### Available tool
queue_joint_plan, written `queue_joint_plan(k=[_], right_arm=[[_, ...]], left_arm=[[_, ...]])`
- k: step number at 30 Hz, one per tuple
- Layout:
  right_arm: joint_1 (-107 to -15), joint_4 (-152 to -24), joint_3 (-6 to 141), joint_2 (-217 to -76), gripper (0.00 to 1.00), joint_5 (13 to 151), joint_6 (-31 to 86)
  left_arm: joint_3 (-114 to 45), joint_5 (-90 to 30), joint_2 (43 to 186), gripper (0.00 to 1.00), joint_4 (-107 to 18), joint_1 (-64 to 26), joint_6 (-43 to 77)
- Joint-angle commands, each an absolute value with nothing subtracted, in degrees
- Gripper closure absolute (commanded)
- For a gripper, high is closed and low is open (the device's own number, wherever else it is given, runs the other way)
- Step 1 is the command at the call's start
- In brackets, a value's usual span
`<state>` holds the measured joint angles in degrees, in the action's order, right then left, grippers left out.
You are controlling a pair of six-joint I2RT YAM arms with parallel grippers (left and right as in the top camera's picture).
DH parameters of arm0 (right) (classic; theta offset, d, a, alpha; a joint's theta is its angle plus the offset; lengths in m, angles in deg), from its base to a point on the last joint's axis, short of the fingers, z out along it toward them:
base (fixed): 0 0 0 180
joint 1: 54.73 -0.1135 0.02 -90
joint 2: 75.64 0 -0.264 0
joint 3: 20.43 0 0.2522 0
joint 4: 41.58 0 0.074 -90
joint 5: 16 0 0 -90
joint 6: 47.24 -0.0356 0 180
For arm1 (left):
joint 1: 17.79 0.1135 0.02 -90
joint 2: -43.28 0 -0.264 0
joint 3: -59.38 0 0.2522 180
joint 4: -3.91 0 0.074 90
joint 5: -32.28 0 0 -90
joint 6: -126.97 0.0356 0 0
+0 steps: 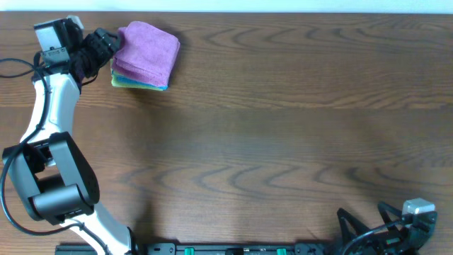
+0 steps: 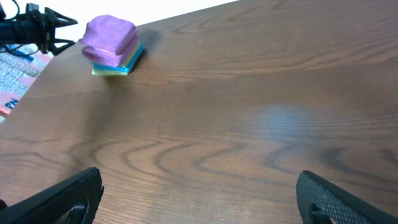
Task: Fold the cloth
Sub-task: 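Carry the folded cloth with the left gripper onto the cloth stack, then open the left gripper and release the cloth on top of the stack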
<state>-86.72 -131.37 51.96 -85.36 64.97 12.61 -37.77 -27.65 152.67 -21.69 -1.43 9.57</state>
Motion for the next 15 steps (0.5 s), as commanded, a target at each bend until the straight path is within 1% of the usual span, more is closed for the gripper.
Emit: queue_joint_plan(k=[1, 3, 5, 12, 15], right_arm=[[-86.41, -131.48, 51.7, -85.18, 0.01, 64.35, 11.96], [-86.41, -131.48, 51.7, -85.18, 0.01, 64.35, 11.96], [-86.41, -131.48, 51.7, -85.18, 0.01, 64.35, 11.96], [-86.41, -131.48, 51.7, -85.18, 0.01, 64.35, 11.96], [-86.41, -131.48, 51.7, -85.18, 0.01, 64.35, 11.96]], left_arm=[[-39.11, -28.35, 151.73, 0.21, -22.87, -0.49, 11.29], [-39.09, -26.65, 150.81, 0.16, -23.98, -0.08, 12.04], [-39.11, -24.59, 148.91, 0.05, -25.36, -0.08, 13.98], [-39.09, -25.16, 137.91, 0.05, -35.59, -2.02, 19.03], [-39.09, -25.29, 134.46, 0.05, -37.99, -2.55, 20.08]])
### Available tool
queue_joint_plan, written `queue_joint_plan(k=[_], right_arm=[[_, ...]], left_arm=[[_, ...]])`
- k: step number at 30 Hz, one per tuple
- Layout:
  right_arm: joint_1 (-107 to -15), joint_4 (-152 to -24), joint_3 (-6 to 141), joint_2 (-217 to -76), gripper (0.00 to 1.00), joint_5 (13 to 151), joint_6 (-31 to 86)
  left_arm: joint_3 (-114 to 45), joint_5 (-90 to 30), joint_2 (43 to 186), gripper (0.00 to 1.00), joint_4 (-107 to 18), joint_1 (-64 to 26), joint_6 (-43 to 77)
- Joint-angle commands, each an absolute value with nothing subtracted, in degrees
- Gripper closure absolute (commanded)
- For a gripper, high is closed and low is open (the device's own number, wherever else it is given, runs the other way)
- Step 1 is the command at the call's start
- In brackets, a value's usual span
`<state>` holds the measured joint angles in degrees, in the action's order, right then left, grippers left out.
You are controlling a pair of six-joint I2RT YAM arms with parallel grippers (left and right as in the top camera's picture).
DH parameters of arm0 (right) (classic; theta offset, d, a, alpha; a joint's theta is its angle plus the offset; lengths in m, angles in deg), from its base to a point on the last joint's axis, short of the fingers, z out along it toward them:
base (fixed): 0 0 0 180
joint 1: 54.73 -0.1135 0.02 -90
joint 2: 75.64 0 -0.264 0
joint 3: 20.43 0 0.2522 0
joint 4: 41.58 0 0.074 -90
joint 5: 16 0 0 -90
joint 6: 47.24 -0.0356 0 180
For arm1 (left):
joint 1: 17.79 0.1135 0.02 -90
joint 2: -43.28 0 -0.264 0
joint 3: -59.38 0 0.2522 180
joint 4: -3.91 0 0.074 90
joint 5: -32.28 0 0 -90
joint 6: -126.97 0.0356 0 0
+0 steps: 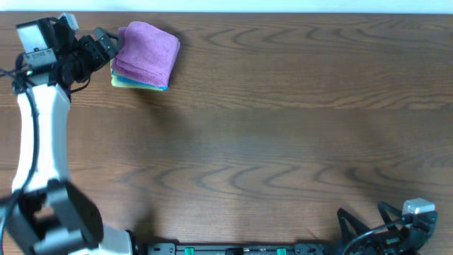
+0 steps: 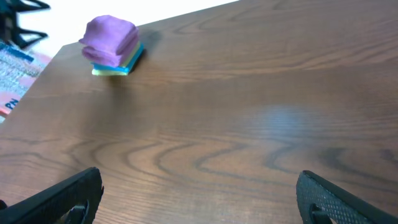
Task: Fold the cloth
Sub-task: 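Open the left gripper and release the cloth on top of the stack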
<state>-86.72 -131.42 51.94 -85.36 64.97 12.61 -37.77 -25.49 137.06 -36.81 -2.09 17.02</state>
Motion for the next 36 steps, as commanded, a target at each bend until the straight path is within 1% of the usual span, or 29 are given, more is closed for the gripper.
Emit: queue_joint_plan(k=[1, 6, 9, 12, 14, 17, 18, 21, 23, 27, 32, 36], right_arm=[[-86.41, -131.48, 51.7, -85.18, 0.01, 64.35, 11.96], [-86.41, -131.48, 51.7, -85.18, 0.01, 64.35, 11.96], [-86.41, -131.48, 51.7, -85.18, 0.01, 64.35, 11.96], [-86.41, -131.48, 51.7, -85.18, 0.01, 64.35, 11.96], [-86.41, -131.48, 51.7, -85.18, 0.01, 64.35, 11.96], [-86.41, -131.48, 51.7, -85.18, 0.01, 64.35, 11.96], [-86.41, -131.48, 51.7, -85.18, 0.01, 64.35, 11.96], [-86.41, -131.48, 51.7, -85.18, 0.01, 64.35, 11.96], [-86.41, -131.48, 51.7, -85.18, 0.01, 64.35, 11.96], [-86.41, -131.48, 51.7, -85.18, 0.01, 64.35, 11.96], [-86.41, -131.48, 51.7, -85.18, 0.01, 64.35, 11.96], [-86.41, -131.48, 51.7, -85.18, 0.01, 64.35, 11.96]], left_arm=[[-39.09, -25.25, 133.58, 0.05, -38.45, -2.74, 20.06], [-39.09, -24.81, 130.57, 0.05, -40.16, -2.94, 18.88], [-39.09, -23.15, 130.2, 0.05, -40.05, -2.94, 14.2], [-39.09, -23.54, 130.17, 0.05, -41.47, -2.92, 14.68], [-39.09, -23.17, 130.15, 0.05, -43.09, -4.23, 17.2], [-39.06, -23.89, 129.69, 0.05, -45.21, -7.7, 25.44], [-39.06, -25.4, 129.39, 0.05, -46.54, -9.19, 27.45], [-38.65, -31.98, 128.23, 0.05, -51.39, -12.69, 27.82], [-37.14, -36.77, 126.2, 0.05, -51.61, -14.81, 27.82], [-29.82, -43.48, 119.22, 0.05, -46.67, -17.6, 27.84], [-12.62, -46.65, 106.02, 0.05, -36.09, -17.82, 28.45], [1.39, -48.02, 94.4, 0.05, -31.28, -17.82, 34.64]])
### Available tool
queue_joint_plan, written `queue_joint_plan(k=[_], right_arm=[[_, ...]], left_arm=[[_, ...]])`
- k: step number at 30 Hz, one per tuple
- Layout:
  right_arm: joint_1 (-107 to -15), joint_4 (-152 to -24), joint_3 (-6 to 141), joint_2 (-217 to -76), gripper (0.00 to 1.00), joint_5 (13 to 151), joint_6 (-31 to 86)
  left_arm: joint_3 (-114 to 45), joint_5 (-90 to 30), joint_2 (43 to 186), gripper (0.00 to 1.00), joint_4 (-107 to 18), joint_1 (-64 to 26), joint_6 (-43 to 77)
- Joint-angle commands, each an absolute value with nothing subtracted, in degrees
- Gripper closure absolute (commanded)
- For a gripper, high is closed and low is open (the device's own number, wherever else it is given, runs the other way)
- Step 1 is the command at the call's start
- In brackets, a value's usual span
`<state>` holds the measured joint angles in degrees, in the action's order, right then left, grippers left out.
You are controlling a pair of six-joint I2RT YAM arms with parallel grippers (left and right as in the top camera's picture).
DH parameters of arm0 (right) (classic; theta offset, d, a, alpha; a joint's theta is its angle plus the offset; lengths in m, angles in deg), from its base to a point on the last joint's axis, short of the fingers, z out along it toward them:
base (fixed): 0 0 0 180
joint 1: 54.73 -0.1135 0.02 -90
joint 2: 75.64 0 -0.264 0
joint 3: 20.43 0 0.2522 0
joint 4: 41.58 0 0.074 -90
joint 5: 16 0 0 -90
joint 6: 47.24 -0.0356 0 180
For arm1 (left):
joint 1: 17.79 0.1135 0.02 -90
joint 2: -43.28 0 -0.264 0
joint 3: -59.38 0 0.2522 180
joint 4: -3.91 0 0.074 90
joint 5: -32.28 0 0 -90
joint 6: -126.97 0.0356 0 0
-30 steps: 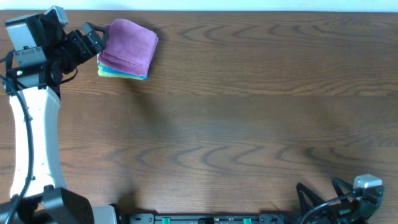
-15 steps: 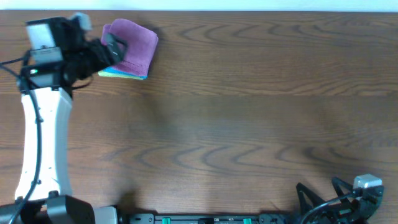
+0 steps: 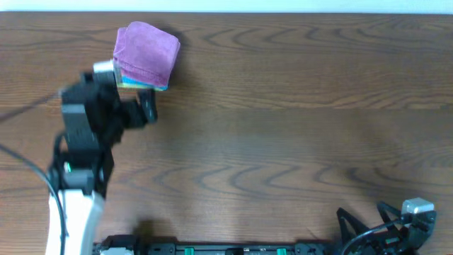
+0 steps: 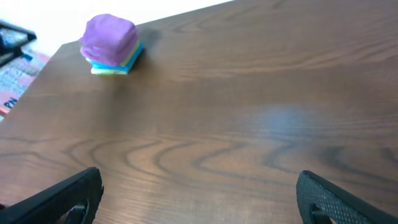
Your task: Fold the cloth
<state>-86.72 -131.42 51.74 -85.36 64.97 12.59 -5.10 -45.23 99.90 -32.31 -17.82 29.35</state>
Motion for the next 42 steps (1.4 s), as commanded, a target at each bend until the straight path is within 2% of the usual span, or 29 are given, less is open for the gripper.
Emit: queue_joint_plan(k=[1, 8, 14, 24, 42], right_arm=[[-86.41, -131.48, 51.7, -85.18, 0.01, 64.35, 11.96], [-86.41, -131.48, 51.7, -85.18, 0.01, 64.35, 11.96], [-86.41, -131.48, 51.7, -85.18, 0.01, 64.35, 11.98], [-86.41, -131.48, 51.7, -85.18, 0.01, 64.35, 11.96], [-86.41, -131.48, 51.7, -85.18, 0.01, 64.35, 11.96]], left_arm=[[4.04, -48.46, 91.68, 0.05, -30.93, -17.82, 36.08], [28.36, -59.54, 60.54, 0.05, -31.96, -17.8, 38.29], [36.45, -59.61, 48.52, 0.05, -35.63, -17.8, 36.52], [37.94, -63.02, 43.45, 0.05, -37.51, -17.8, 43.03], [37.92, -62.97, 43.49, 0.05, -37.51, -17.8, 42.99]])
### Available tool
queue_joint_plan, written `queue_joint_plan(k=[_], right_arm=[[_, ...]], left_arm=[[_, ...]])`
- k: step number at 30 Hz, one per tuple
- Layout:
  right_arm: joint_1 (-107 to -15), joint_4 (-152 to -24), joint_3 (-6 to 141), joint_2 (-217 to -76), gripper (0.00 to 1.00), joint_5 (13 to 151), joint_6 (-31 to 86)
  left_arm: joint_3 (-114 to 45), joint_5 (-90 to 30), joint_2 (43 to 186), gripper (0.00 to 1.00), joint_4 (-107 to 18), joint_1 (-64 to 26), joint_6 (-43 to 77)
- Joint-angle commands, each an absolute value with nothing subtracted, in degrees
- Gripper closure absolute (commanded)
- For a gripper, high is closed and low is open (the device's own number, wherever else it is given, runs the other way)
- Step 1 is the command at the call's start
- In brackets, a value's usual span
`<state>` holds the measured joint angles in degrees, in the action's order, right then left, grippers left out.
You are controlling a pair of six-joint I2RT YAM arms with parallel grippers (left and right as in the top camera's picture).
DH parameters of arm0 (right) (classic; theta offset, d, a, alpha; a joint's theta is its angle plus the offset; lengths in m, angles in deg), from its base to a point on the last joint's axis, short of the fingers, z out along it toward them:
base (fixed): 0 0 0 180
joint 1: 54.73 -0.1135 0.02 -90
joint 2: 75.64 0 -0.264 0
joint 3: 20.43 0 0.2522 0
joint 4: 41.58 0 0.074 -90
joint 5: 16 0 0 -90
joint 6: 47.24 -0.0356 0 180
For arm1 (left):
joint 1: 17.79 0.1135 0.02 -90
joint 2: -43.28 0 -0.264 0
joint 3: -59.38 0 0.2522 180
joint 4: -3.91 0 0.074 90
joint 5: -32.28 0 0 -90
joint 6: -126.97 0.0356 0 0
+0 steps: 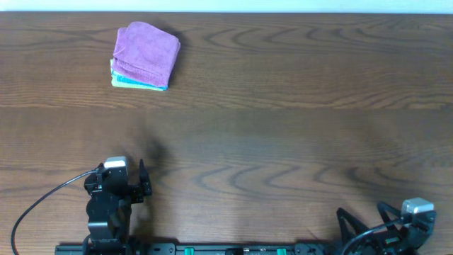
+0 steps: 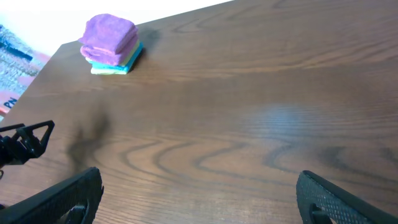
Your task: Fold the cloth
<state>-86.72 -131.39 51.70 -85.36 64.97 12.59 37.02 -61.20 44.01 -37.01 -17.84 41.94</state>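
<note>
A folded purple cloth (image 1: 146,51) lies on a small stack of blue and yellow-green cloths at the table's far left corner; it also shows as the purple cloth (image 2: 109,38) in the right wrist view. My left gripper (image 1: 143,186) is drawn back to the near left edge, far from the stack, and holds nothing. Its fingers (image 2: 38,132) are seen side-on, so their gap does not show. My right gripper (image 2: 199,198) rests at the near right edge, open wide over bare wood, with nothing between its fingers.
The brown wooden table (image 1: 283,127) stretches between the stack and both arms. A black rail (image 1: 212,249) runs along the near edge. Printed papers (image 2: 12,68) lie beyond the table's left side.
My left arm has gone from mid-table, just in front of the cloth stack, to a folded pose at the near left edge. The stack and the right arm have not moved.
My left gripper stood at the left side of the purple cloth on the stack. Then it was a little clear of it, further left. Then the arm hung in front of the stack, and now it sits folded at the near edge. The stack kept its place.
</note>
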Motion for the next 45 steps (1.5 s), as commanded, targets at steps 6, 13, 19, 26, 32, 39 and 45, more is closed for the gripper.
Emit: queue_joint_plan(k=[6, 13, 19, 26, 32, 39, 45], right_arm=[[-86.41, -131.48, 51.7, -85.18, 0.01, 64.35, 11.96], [-83.44, -126.3, 48.71, -85.18, 0.01, 59.22, 12.87], [-73.38, -111.64, 34.46, -85.18, 0.01, 60.38, 24.81], [-60.51, -92.34, 17.63, -85.18, 0.01, 61.86, 31.28], [-57.52, -88.07, 10.78, -84.18, 0.01, 63.31, 31.3], [-57.25, -88.53, 5.06, -75.87, 0.01, 63.94, 32.83], [-57.38, -88.53, 2.0, -75.91, 0.01, 65.1, 34.9]], left_arm=[[37.92, -62.97, 43.49, 0.05, -37.51, -17.8, 42.99], [37.92, -62.97, 43.49, 0.05, -37.51, -17.8, 42.99], [37.92, -62.97, 43.49, 0.05, -37.51, -17.8, 42.99], [37.92, -62.97, 43.49, 0.05, -37.51, -17.8, 42.99], [37.92, -62.97, 43.49, 0.05, -37.51, -17.8, 42.99], [37.92, -62.97, 43.49, 0.05, -37.51, -17.8, 42.99], [37.92, -62.97, 43.49, 0.05, -37.51, -17.8, 42.99]])
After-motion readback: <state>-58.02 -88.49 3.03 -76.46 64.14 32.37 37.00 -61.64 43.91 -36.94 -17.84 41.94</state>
